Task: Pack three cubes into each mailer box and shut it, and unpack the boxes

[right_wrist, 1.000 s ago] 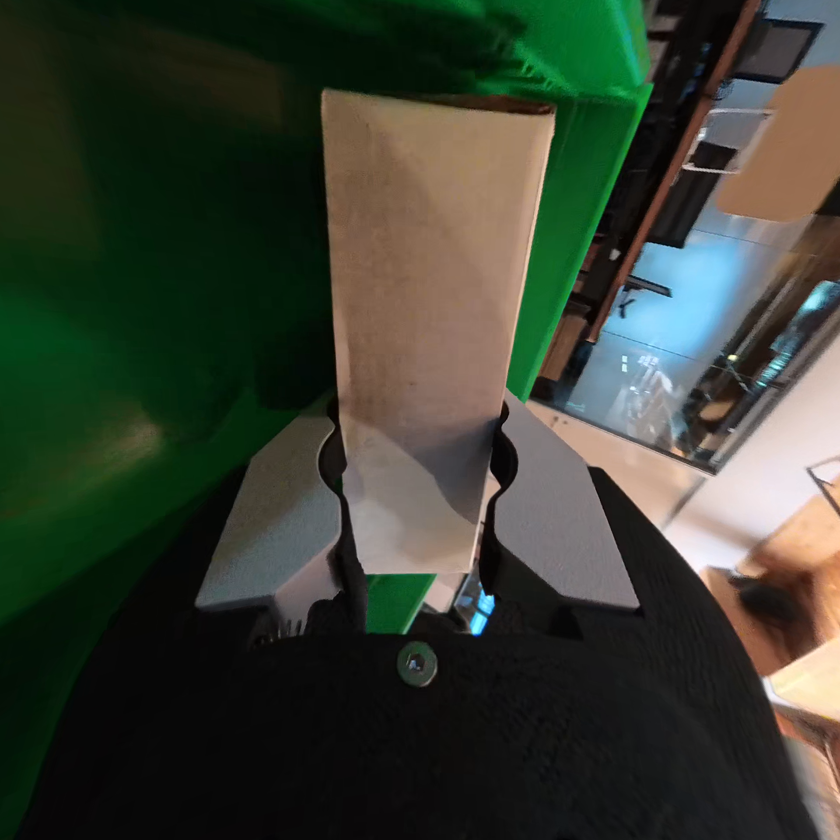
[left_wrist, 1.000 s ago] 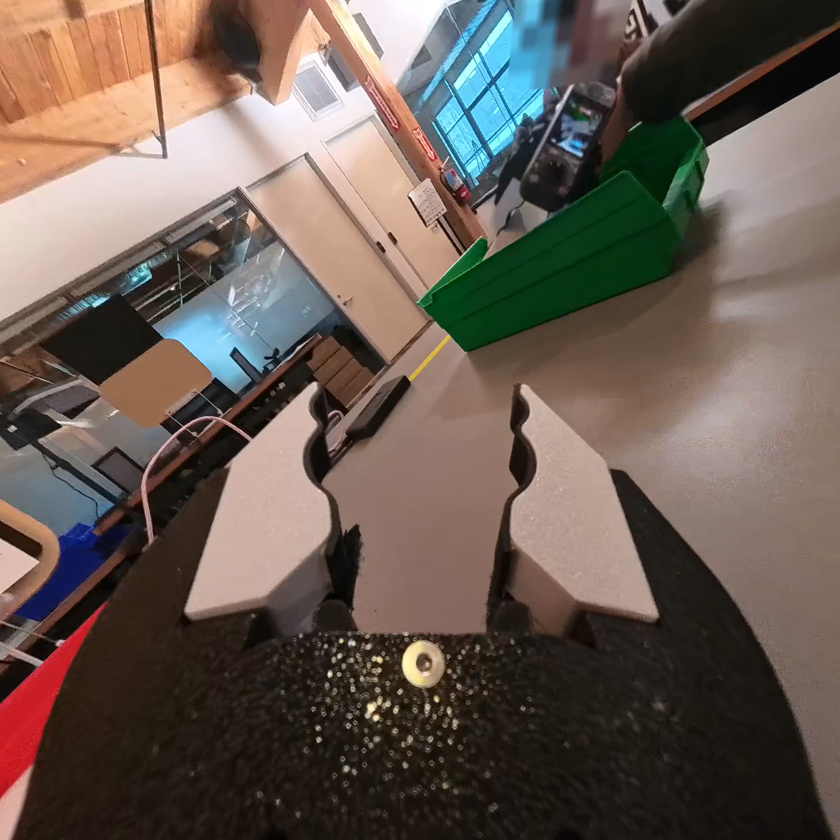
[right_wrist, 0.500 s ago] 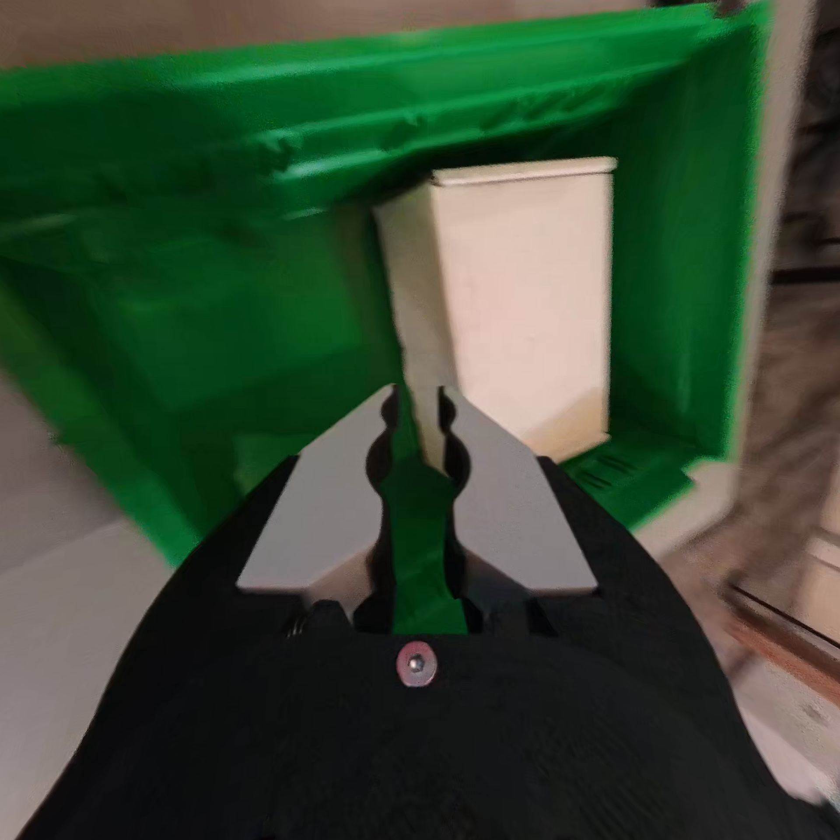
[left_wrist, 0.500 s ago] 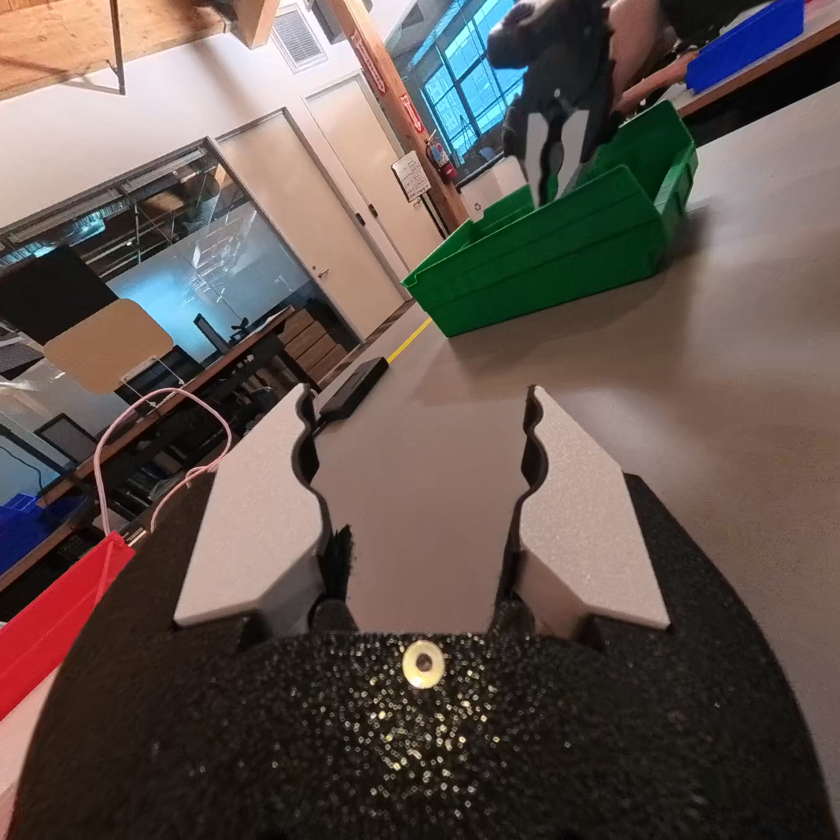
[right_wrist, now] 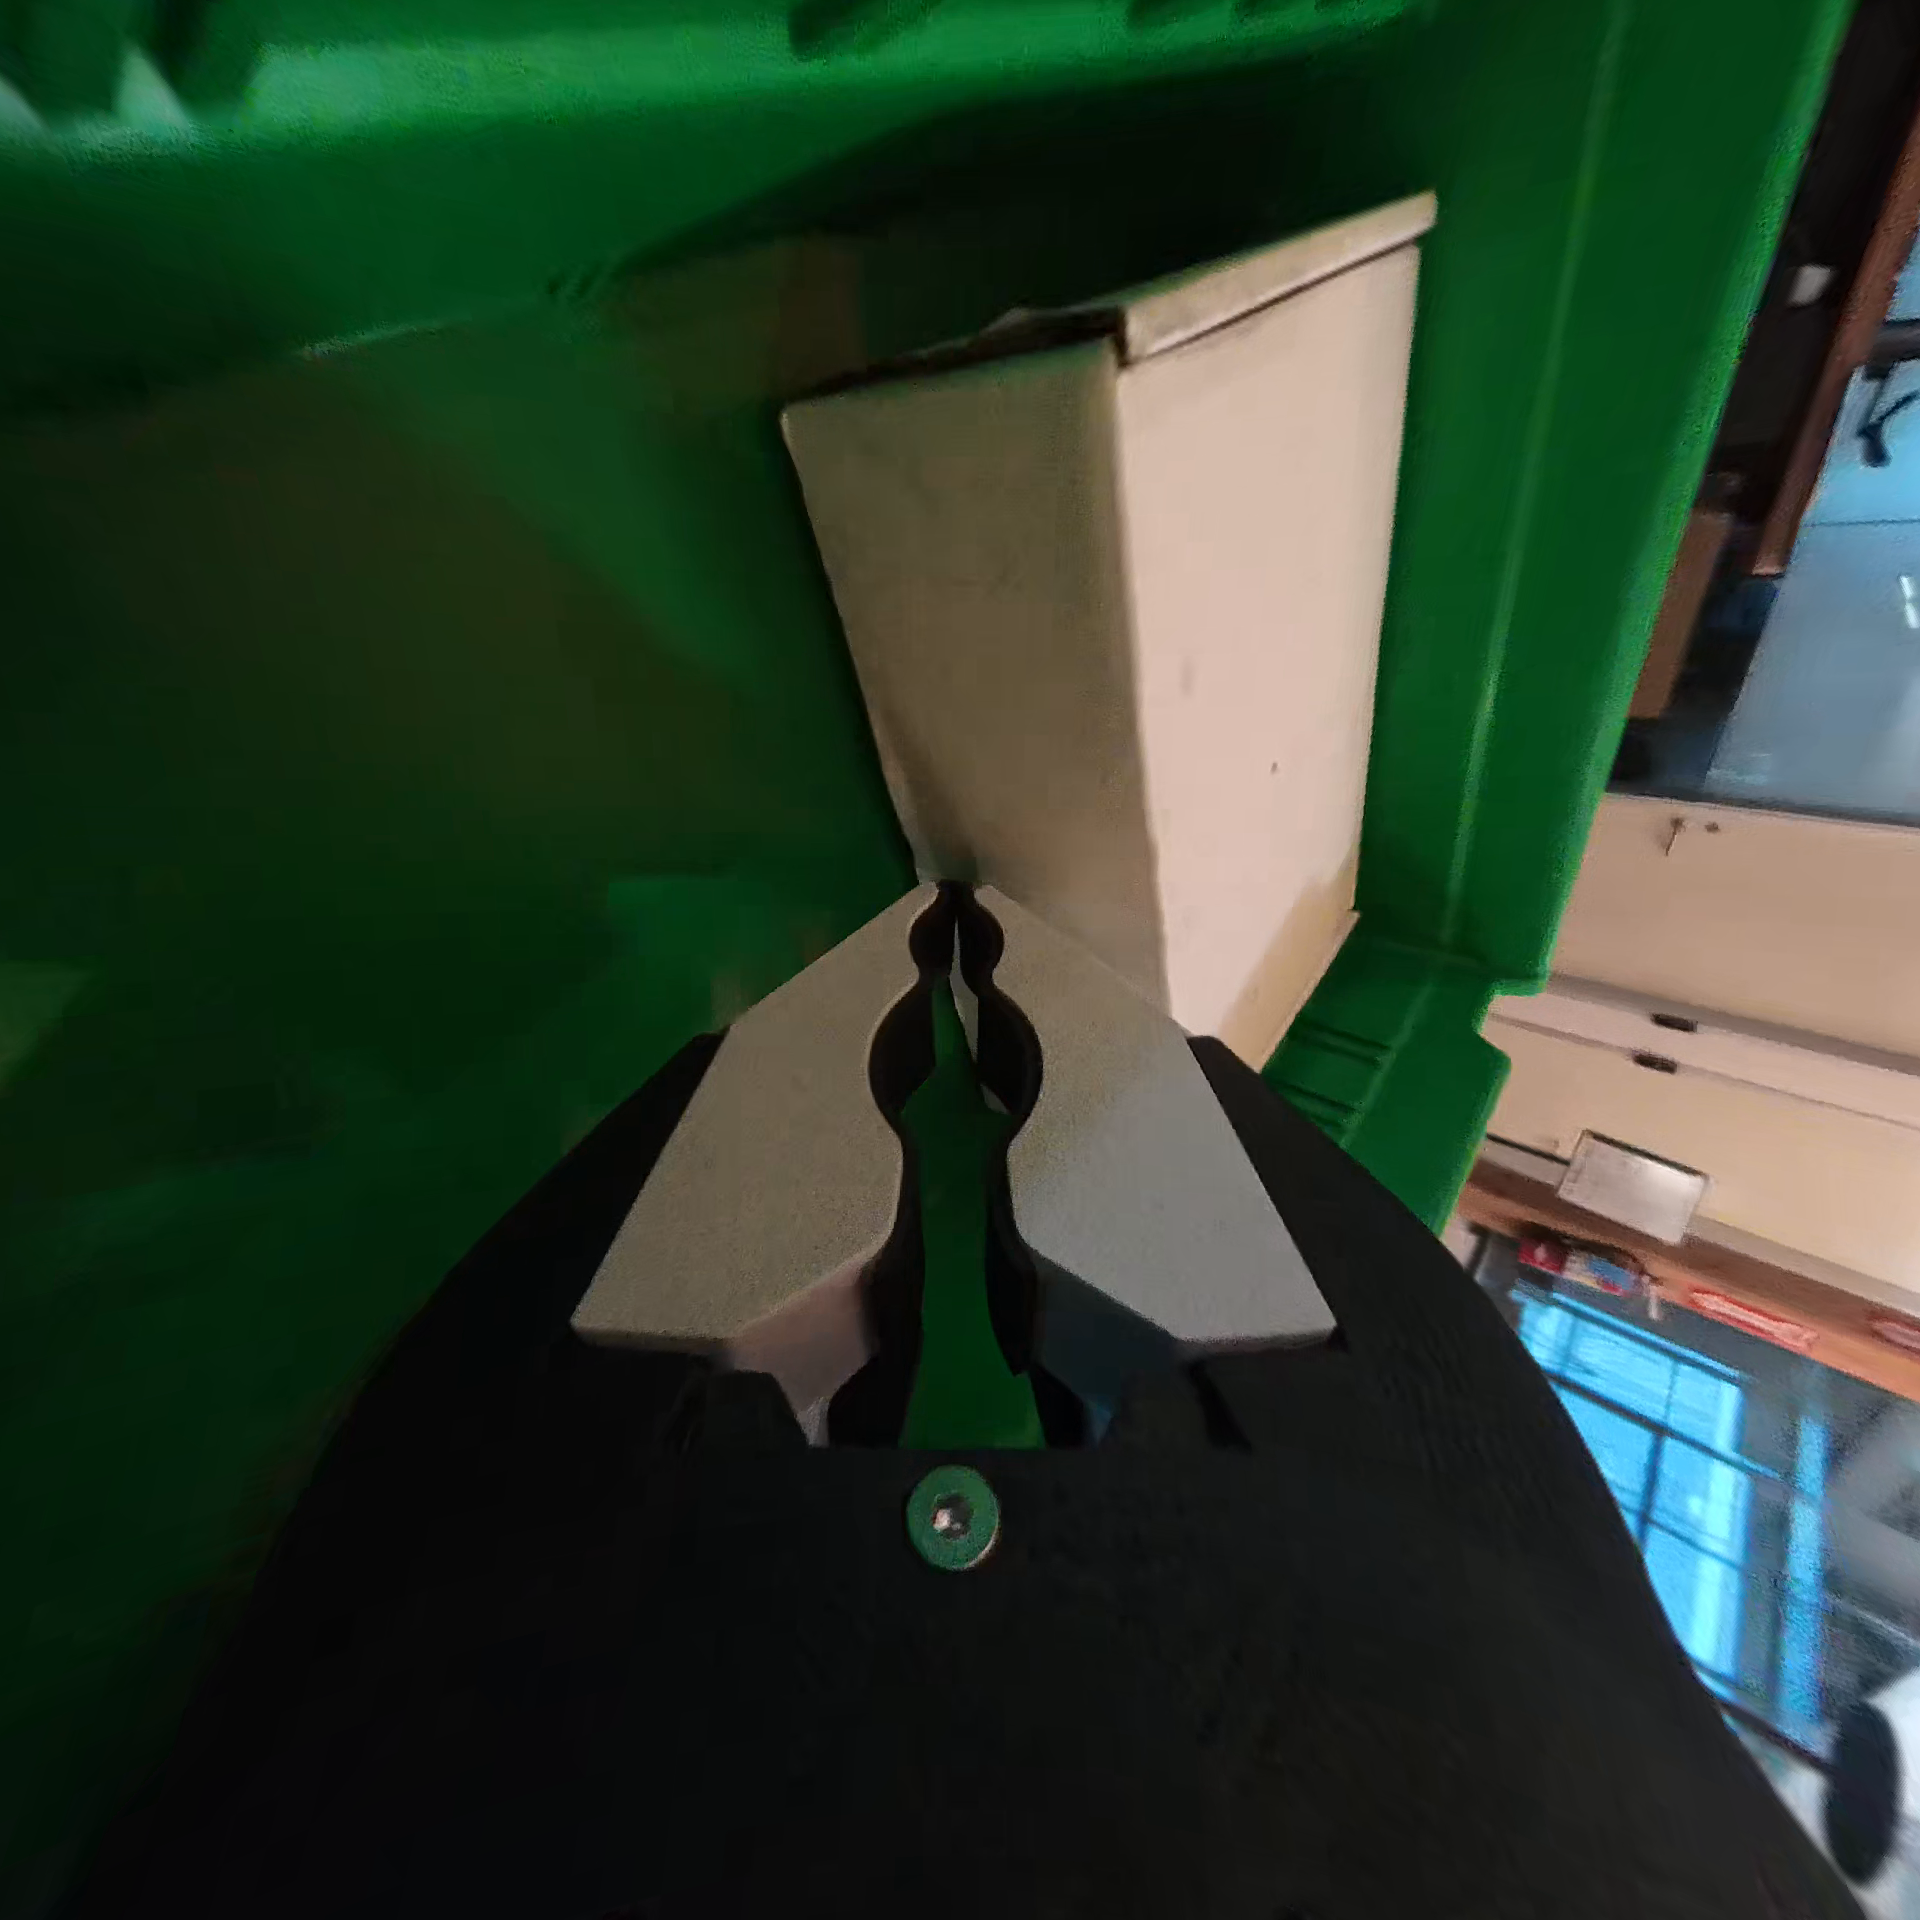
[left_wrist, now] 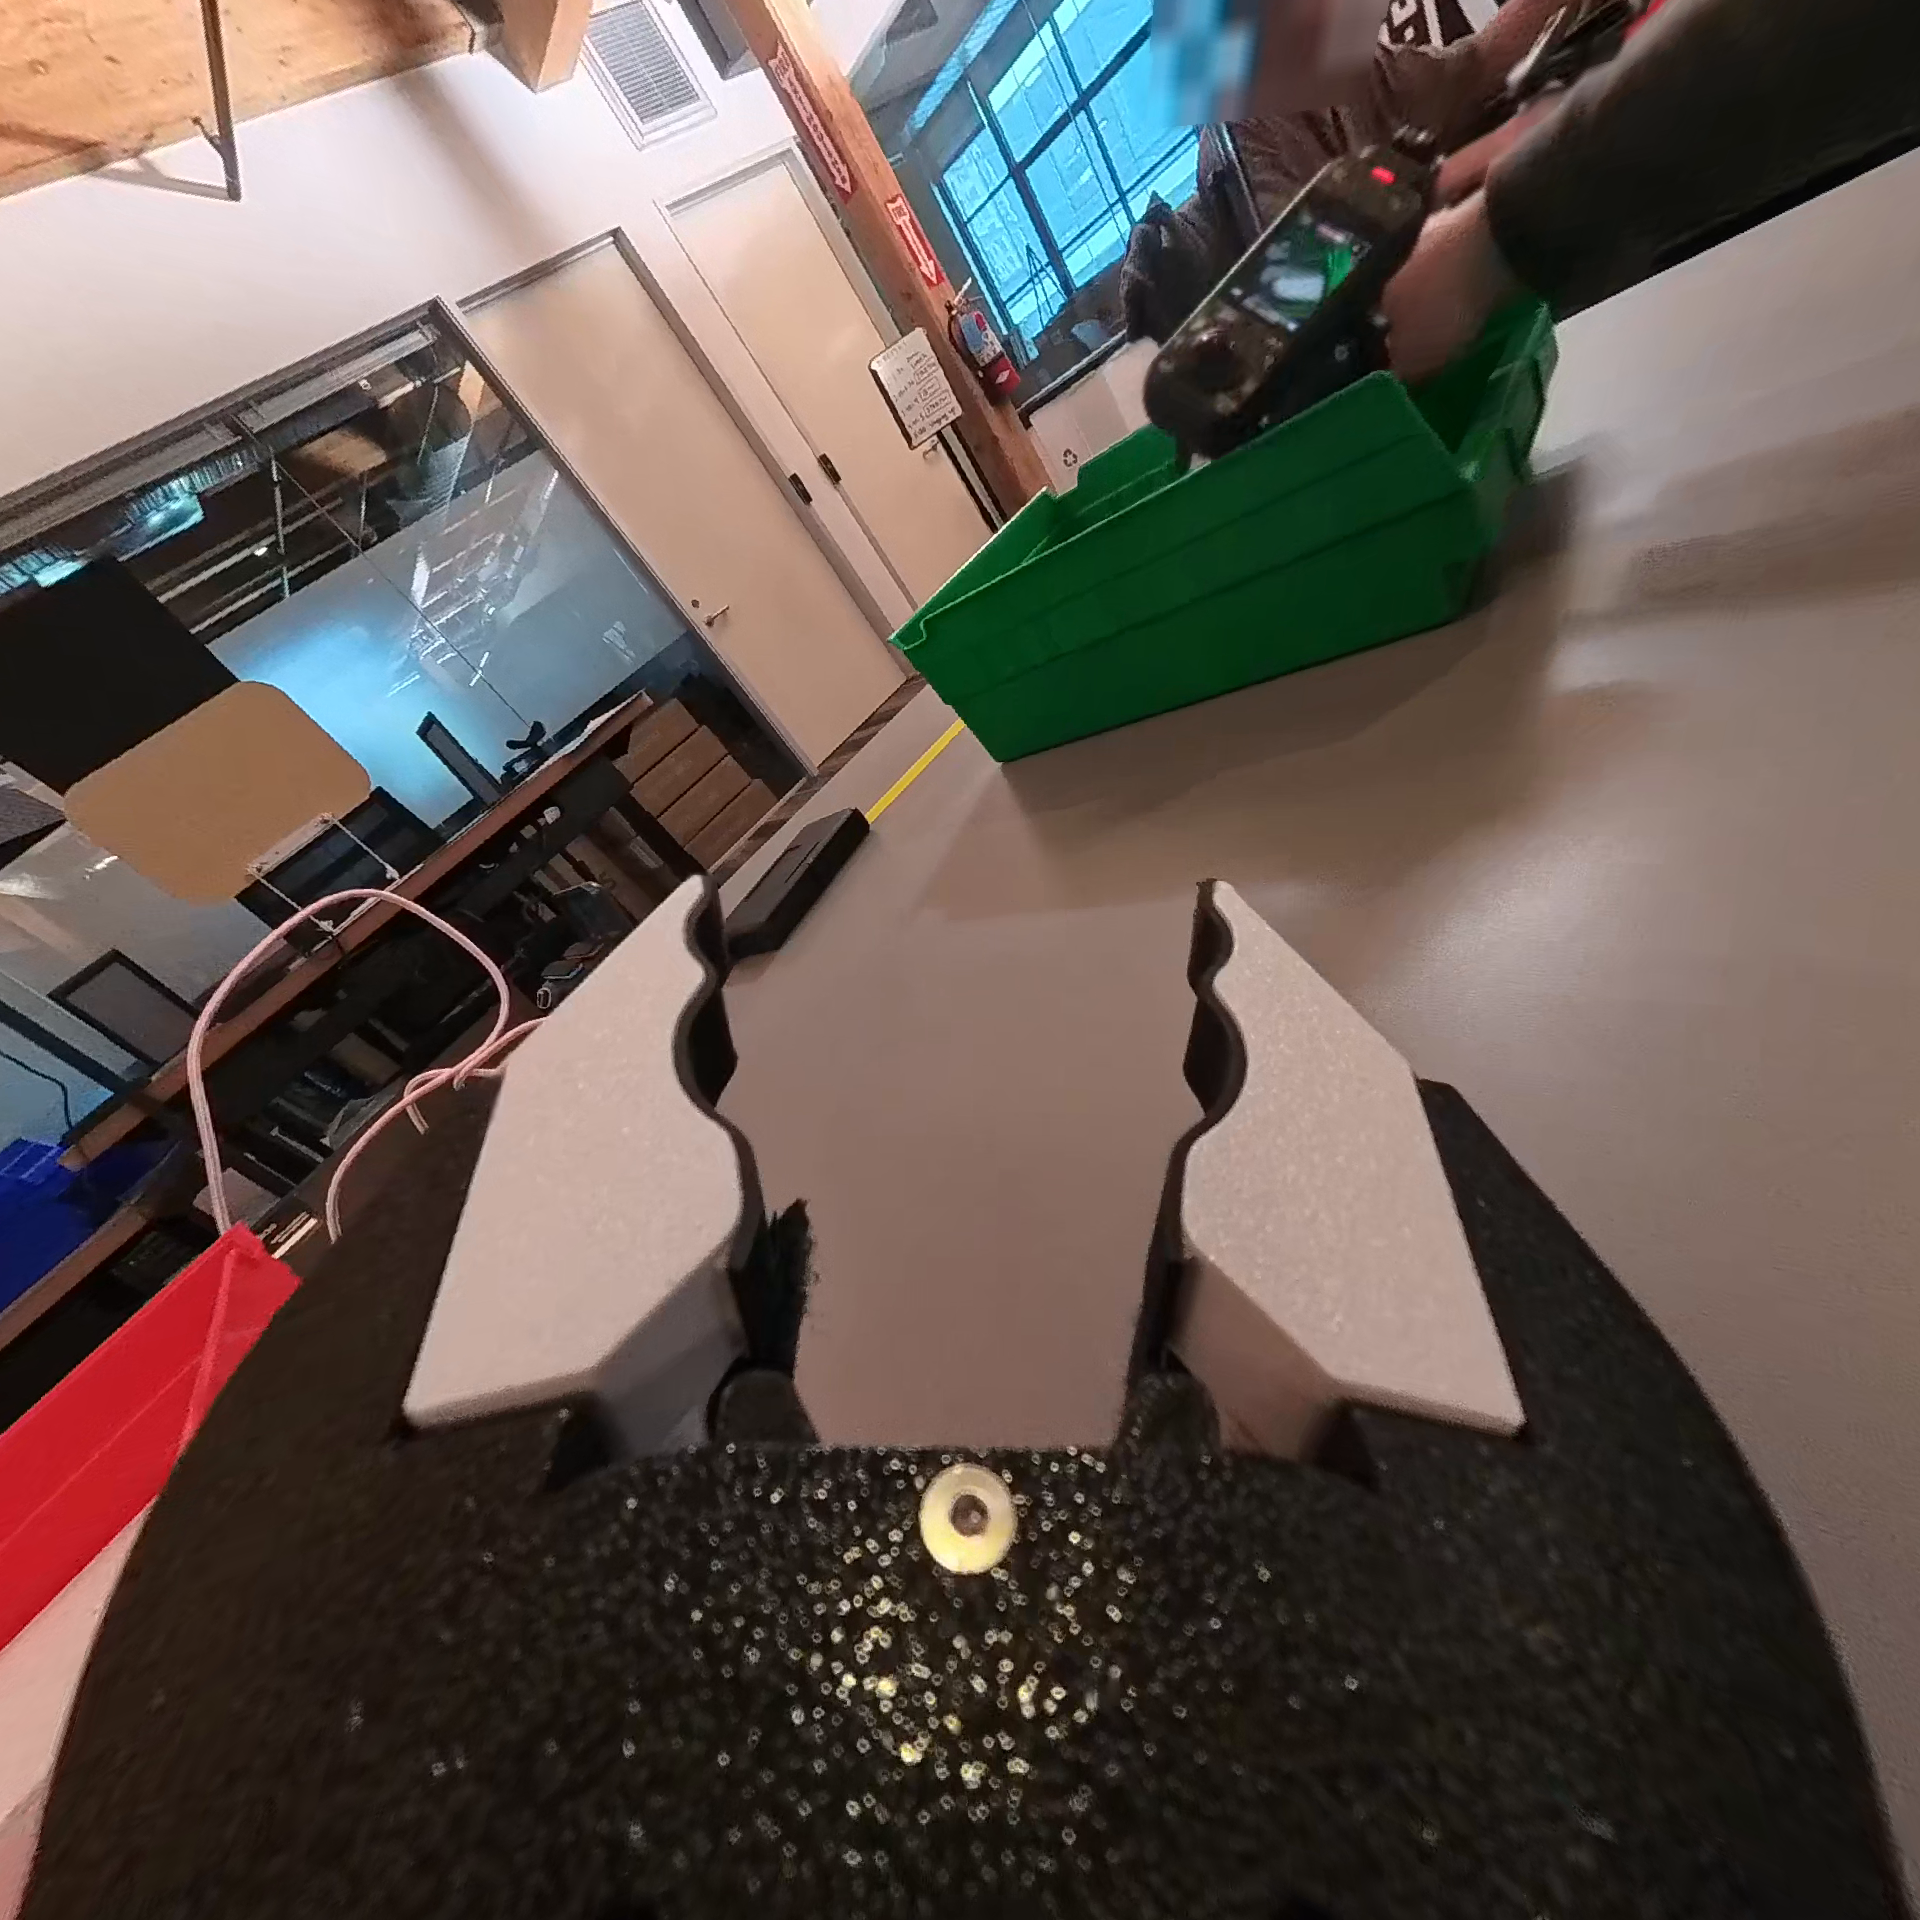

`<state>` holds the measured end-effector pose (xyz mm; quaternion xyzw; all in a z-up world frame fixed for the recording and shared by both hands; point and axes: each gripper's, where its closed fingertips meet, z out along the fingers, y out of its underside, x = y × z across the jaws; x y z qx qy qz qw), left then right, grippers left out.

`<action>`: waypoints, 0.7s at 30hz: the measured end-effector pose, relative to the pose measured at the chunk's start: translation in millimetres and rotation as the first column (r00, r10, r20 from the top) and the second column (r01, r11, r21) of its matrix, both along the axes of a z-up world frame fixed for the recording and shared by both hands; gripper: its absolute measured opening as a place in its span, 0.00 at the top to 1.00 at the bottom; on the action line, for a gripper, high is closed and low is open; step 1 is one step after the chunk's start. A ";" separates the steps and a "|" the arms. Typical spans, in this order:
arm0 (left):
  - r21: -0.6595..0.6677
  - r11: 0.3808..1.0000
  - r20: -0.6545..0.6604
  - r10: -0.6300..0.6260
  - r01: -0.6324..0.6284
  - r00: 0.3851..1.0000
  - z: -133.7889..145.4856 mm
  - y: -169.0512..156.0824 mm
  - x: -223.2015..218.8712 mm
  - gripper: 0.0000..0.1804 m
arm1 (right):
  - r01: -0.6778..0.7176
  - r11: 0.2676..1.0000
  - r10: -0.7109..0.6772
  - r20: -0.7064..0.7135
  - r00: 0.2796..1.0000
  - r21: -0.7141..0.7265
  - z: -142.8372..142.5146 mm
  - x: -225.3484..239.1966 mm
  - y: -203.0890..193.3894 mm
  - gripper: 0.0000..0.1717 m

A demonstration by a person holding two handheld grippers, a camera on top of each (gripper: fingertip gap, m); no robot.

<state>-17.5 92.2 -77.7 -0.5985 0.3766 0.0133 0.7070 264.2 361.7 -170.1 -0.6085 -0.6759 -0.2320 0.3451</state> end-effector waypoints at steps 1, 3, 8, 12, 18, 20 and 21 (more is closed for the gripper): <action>-0.002 1.000 0.000 -0.002 0.002 1.000 -0.3 -0.2 0.4 0.51 | 0.005 0.999 -0.004 -0.026 1.000 0.033 4.4 -1.1 0.5 1.00; -0.011 1.000 0.001 -0.001 0.001 1.000 -1.5 0.2 0.6 0.51 | 0.004 0.991 0.005 -0.065 0.998 0.135 24.6 -0.7 1.7 1.00; -0.046 0.998 0.045 0.042 -0.040 0.998 -1.5 6.2 -6.9 0.51 | 0.054 0.949 0.103 -0.467 0.878 0.311 135.0 -33.3 -31.9 1.00; -0.098 0.993 0.028 0.071 -0.068 0.997 -11.1 11.5 -9.9 0.50 | -0.172 0.960 0.280 -0.732 0.621 0.221 188.0 -121.4 -114.8 1.00; -0.086 0.994 0.017 0.071 -0.070 0.997 -12.7 10.4 -7.3 0.52 | -0.483 0.874 0.193 -0.943 0.270 0.041 144.6 -237.8 -193.6 0.91; -0.096 0.993 0.041 0.074 -0.069 0.996 -12.3 11.4 -9.6 0.52 | -0.414 0.904 0.192 -0.966 0.175 0.105 135.3 -253.5 -183.2 0.82; -0.101 0.992 0.055 0.075 -0.069 0.996 -11.7 11.8 -11.1 0.52 | -0.363 0.921 0.206 -0.969 0.138 0.145 132.2 -257.2 -175.6 0.79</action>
